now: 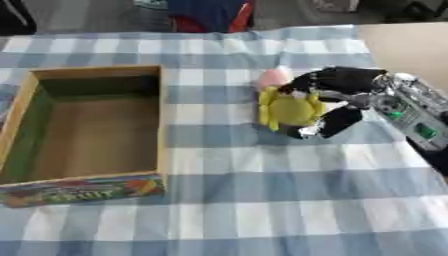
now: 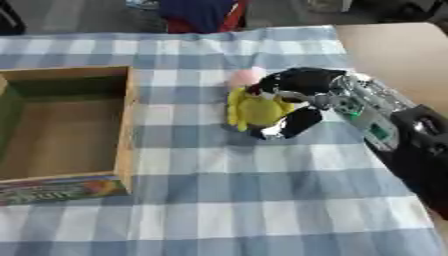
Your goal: Pick up objects on the table and place them in the box.
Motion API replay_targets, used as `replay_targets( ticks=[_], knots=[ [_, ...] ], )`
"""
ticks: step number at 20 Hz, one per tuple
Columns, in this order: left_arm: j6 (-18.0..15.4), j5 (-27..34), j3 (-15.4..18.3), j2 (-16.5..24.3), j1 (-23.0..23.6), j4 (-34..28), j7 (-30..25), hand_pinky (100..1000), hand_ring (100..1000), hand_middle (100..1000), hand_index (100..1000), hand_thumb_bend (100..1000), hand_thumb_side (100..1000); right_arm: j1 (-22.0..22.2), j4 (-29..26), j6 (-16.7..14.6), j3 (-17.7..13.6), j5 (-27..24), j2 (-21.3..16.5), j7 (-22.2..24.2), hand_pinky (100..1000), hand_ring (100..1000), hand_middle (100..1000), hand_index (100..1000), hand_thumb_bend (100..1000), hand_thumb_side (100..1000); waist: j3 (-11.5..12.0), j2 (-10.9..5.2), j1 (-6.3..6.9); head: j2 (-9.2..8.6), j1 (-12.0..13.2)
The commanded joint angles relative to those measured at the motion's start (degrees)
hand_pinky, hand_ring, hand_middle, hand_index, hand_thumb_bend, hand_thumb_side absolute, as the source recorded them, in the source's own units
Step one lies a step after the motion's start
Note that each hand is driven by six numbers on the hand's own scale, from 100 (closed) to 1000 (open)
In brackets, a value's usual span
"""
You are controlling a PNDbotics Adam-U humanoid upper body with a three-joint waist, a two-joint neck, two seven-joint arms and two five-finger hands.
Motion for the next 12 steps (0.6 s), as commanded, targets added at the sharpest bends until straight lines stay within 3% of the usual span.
replay_targets(
  ticks=[1, 12],
  knots=[
    [-0.02, 0.04, 0.02, 0.98, -0.44, -1.12, -0.16, 373, 598, 534, 833, 439, 562, -0.75, -0.33, 0.33, -0.95, 0.56, -1.61, -0.38, 757, 895, 846, 1000, 416, 889, 0.04, -0.87, -0.05, -0.27, -0.16],
    [-0.03, 0.04, -0.03, 0.77, -0.46, -1.12, -0.31, 373, 599, 534, 818, 436, 561, -0.92, 0.46, 1.43, -0.81, 1.36, -1.19, -0.78, 754, 892, 827, 1000, 376, 917, 0.21, -0.57, -0.05, -0.66, -0.47]
  ],
)
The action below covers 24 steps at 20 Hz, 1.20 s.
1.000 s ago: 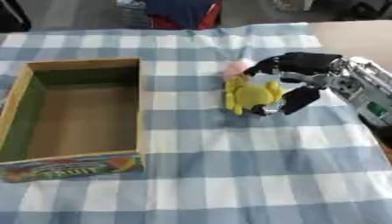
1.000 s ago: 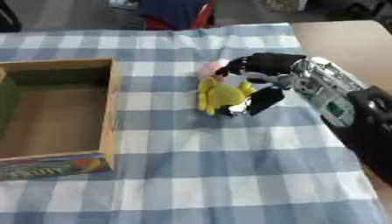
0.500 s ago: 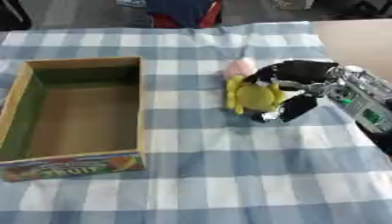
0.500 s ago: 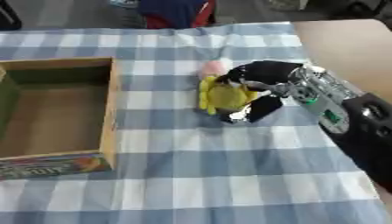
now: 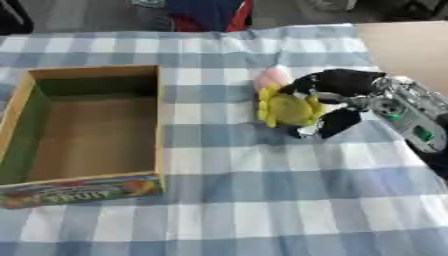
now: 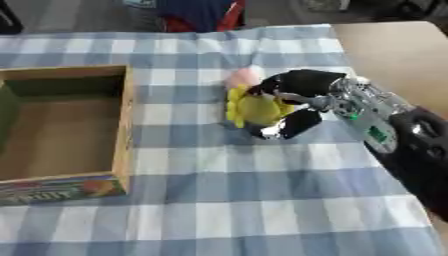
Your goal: Pick up objects on the table and place them in the box.
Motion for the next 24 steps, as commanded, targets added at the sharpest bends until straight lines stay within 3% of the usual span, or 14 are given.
replay_targets(
  ticks=[1, 12, 17, 21, 24],
  knots=[
    [-0.01, 0.05, -0.02, 0.76, -0.34, -1.12, -0.17, 373, 599, 534, 818, 435, 561, -0.99, 0.07, 0.46, -0.71, 0.27, -1.10, -0.08, 753, 891, 821, 1000, 367, 913, 0.10, -0.86, -0.05, -0.64, -0.16],
    [0.02, -0.06, 0.02, 0.54, -0.32, -1.12, -0.44, 373, 599, 534, 816, 434, 562, -1.63, 1.52, 0.67, 0.17, 0.99, -0.13, 0.76, 740, 875, 744, 951, 332, 853, 0.45, -0.52, -0.11, -0.85, -0.30],
    [-0.01, -0.07, 0.08, 0.52, -0.33, -1.12, -0.31, 373, 599, 534, 817, 434, 562, -1.80, 1.92, 0.86, 0.25, 0.49, 0.27, 0.70, 720, 843, 622, 891, 233, 805, 0.56, -0.46, -0.12, -0.76, -0.49],
    [0.02, -0.11, 0.14, 0.47, -0.32, -1.12, -0.15, 373, 599, 535, 817, 432, 563, -1.95, 1.90, 1.70, 0.08, -0.62, 0.49, -0.70, 690, 803, 555, 826, 100, 694, 0.63, -0.46, -0.11, -0.67, -0.51],
    [0.03, -0.13, 0.15, 0.44, -0.30, -1.12, -0.09, 373, 599, 535, 817, 431, 561, -2.02, 1.83, 2.49, 0.05, -1.18, 0.62, -2.36, 670, 779, 532, 803, 100, 573, 0.76, -0.47, -0.09, -0.74, -0.55]
  ],
)
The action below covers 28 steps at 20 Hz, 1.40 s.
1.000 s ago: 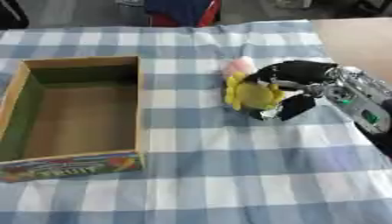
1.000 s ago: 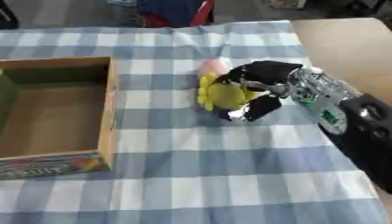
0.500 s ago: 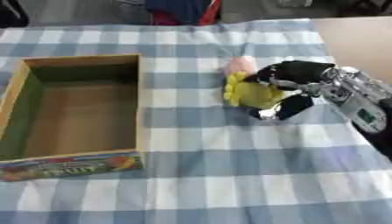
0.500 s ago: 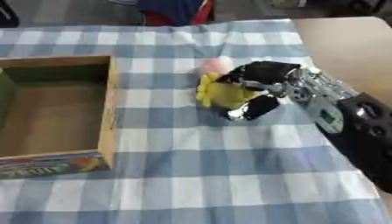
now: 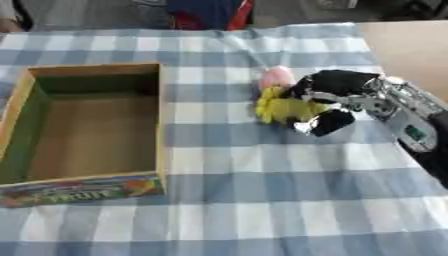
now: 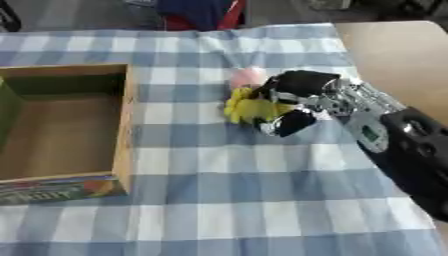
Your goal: Pick up objects on the table and place them in the box.
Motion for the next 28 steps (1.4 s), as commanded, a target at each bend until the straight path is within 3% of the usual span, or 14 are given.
replay_targets(
  ticks=[1, 3, 5, 7, 16, 21, 28],
  knots=[
    [-0.05, -0.14, 0.16, 0.91, -0.29, -1.12, 0.09, 372, 599, 535, 817, 431, 561, -0.98, -0.14, 0.78, -0.35, -0.80, -0.66, -1.74, 665, 772, 525, 796, 100, 533, 0.18, -0.87, 0.06, -0.54, -0.15],
    [-0.02, -0.15, 0.15, 0.90, -0.28, -1.12, 0.11, 372, 599, 535, 817, 431, 561, -1.15, -0.20, 1.11, -0.36, -0.90, -0.53, -2.88, 648, 752, 505, 778, 100, 413, 0.25, -0.91, 0.02, -0.58, -0.18],
    [0.01, -0.15, 0.14, 0.86, -0.29, -1.12, 0.09, 372, 599, 535, 818, 431, 561, -1.29, -0.20, 1.20, -0.25, -0.68, -0.41, -3.74, 643, 749, 502, 775, 100, 367, 0.31, -0.95, -0.03, -0.64, -0.21],
    [0.05, -0.14, 0.15, 0.87, -0.29, -1.12, 0.09, 372, 599, 535, 818, 431, 561, -1.39, -0.01, 0.99, -0.03, -0.24, -0.25, -3.80, 643, 749, 503, 777, 100, 358, 0.38, -0.98, -0.07, -0.70, -0.25],
    [0.08, -0.10, 0.10, 1.00, -0.36, -1.12, 0.15, 372, 599, 535, 818, 429, 560, -2.10, 0.85, 0.20, 0.03, 0.55, 0.65, -4.74, 590, 630, 336, 545, 100, 322, 0.70, -1.25, -0.27, -0.86, -0.33],
    [0.11, -0.10, 0.06, 1.07, -0.37, -1.12, 0.09, 372, 599, 535, 818, 428, 560, -2.34, -0.23, 0.65, 0.06, -1.02, 0.51, -6.23, 575, 608, 319, 506, 100, 291, 0.64, -1.38, -0.36, -0.86, -0.29],
    [0.28, -0.19, 0.06, 1.15, -0.33, -1.12, 0.10, 372, 599, 535, 819, 426, 558, -2.60, -2.33, 1.36, -0.10, -3.17, -0.07, -8.40, 523, 549, 266, 373, 100, 171, 0.41, -1.62, -0.55, -0.83, -0.20]
  ],
)
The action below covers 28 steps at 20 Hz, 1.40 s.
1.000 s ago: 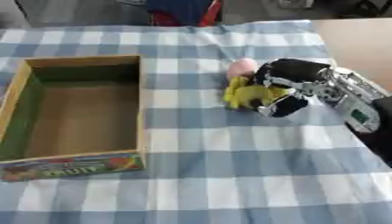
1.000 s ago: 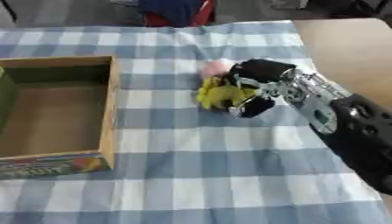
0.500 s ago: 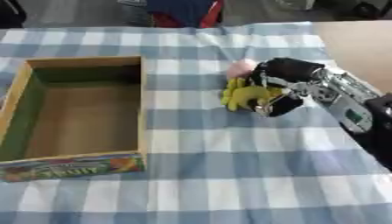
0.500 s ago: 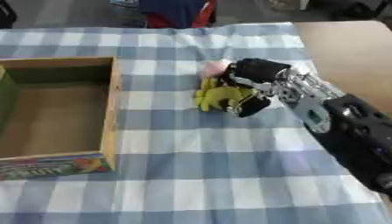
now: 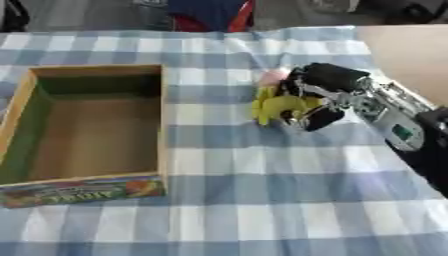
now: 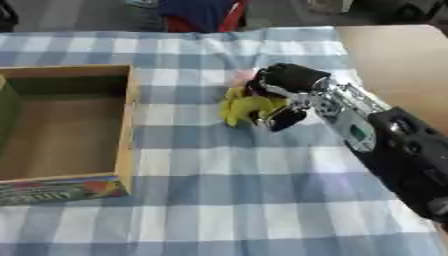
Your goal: Pick up objects on the table and place them in the box.
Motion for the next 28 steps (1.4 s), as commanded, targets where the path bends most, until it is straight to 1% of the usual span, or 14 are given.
replay_targets(
  ticks=[1, 5, 10, 14, 16, 19, 20, 21, 24, 28],
  knots=[
    [0.20, -0.20, 0.07, 1.16, -0.29, -1.12, 0.06, 372, 599, 535, 819, 426, 558, -1.16, -1.77, 0.34, -0.46, -1.38, -1.80, -1.03, 520, 544, 261, 366, 100, 164, -0.06, -1.30, -0.02, -0.56, 0.06],
    [0.19, -0.19, 0.08, 1.23, -0.25, -1.12, 0.14, 371, 599, 536, 819, 426, 558, -1.42, -3.06, 0.85, -0.50, -2.65, -2.05, -1.79, 511, 526, 237, 339, 100, 136, -0.14, -1.43, -0.05, -0.46, 0.12],
    [0.21, -0.22, 0.07, 1.34, -0.24, -1.12, 0.19, 371, 599, 536, 819, 425, 558, -2.38, -5.75, 1.59, -0.38, -4.80, -2.50, -2.03, 511, 511, 221, 314, 100, 137, -0.35, -1.57, -0.09, -0.20, 0.23],
    [0.21, -0.21, -0.01, 1.50, -0.16, -1.12, 0.21, 372, 599, 536, 819, 426, 560, -4.85, -8.00, 2.29, -0.33, -6.88, -1.97, -1.80, 511, 508, 217, 309, 100, 142, -0.32, -1.87, -0.04, 0.02, 0.28],
    [0.22, -0.17, -0.08, 1.60, -0.05, -1.12, 0.21, 372, 599, 537, 819, 426, 560, -6.88, -8.86, 2.55, -0.18, -7.72, -1.30, -1.58, 511, 507, 216, 300, 100, 145, -0.24, -2.16, -0.03, 0.19, 0.24],
    [0.22, -0.07, -0.29, 1.84, -0.04, -1.12, 0.14, 372, 600, 537, 819, 425, 562, -10.40, -9.15, 2.58, 0.53, -8.48, 0.30, -0.99, 510, 506, 215, 298, 100, 150, -0.06, -2.60, -0.05, 0.41, 0.15],
    [0.21, -0.03, -0.35, 1.93, -0.04, -1.12, 0.11, 372, 600, 537, 819, 425, 563, -11.46, -8.88, 2.61, 0.79, -8.77, 0.91, -0.70, 509, 505, 213, 296, 100, 217, 0.00, -2.71, -0.05, 0.46, 0.14],
    [0.19, 0.01, -0.43, 2.04, -0.07, -1.12, 0.08, 372, 600, 537, 819, 425, 563, -12.71, -8.53, 2.64, 1.05, -9.09, 1.74, -0.39, 509, 504, 211, 294, 100, 152, 0.11, -2.82, -0.05, 0.50, 0.11],
    [0.14, 0.14, -0.66, 2.33, -0.10, -1.12, -0.01, 372, 600, 537, 819, 424, 564, -16.10, -7.04, 2.78, 1.49, -9.81, 4.51, 0.58, 511, 504, 209, 292, 100, 155, 0.44, -3.09, -0.04, 0.63, 0.00],
    [0.04, 0.44, -1.09, 2.72, -0.53, -1.12, -0.15, 372, 601, 538, 818, 422, 567, -19.82, -3.88, 2.65, 1.70, -9.82, 9.28, 2.08, 517, 501, 205, 290, 100, 160, 0.96, -3.35, 0.00, 0.63, -0.41]
  ],
)
